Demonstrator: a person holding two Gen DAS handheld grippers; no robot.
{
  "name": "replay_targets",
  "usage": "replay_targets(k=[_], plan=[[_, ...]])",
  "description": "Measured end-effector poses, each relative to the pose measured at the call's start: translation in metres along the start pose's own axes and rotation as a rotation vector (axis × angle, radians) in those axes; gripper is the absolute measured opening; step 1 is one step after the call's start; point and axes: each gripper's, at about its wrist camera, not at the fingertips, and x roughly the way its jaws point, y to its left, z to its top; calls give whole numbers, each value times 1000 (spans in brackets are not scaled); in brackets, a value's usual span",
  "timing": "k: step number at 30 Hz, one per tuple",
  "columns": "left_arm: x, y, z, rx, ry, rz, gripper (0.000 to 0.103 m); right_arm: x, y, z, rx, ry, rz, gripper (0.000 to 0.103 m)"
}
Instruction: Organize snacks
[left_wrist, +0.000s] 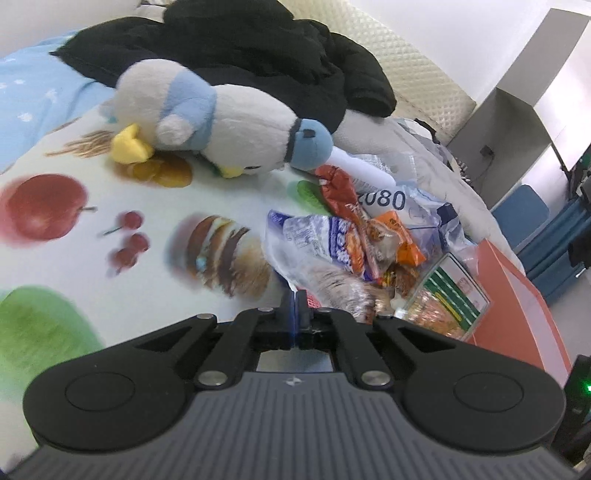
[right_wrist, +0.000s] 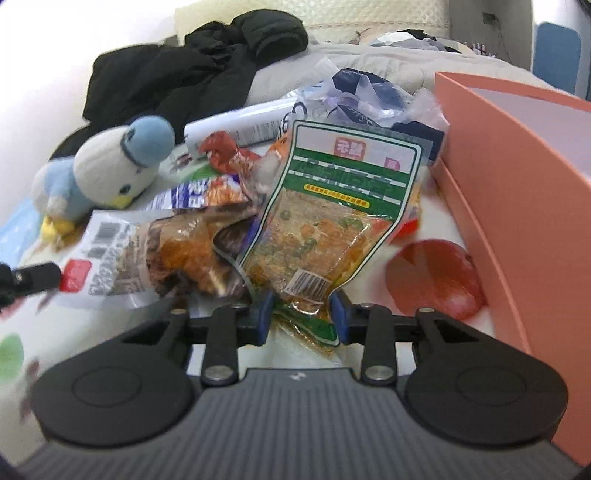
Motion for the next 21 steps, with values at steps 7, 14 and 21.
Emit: replay_targets(k=[7, 14, 21], plan=[[-35, 8, -29, -31, 21, 54, 0, -39, -10, -19, -40, 27, 19, 37], [-75, 3, -59, -37, 11, 90, 0, -76, -11, -46, -99, 70, 70, 37], [-94, -4, -92, -105, 95, 112, 0, -108, -18, -64, -120, 124, 110, 32]])
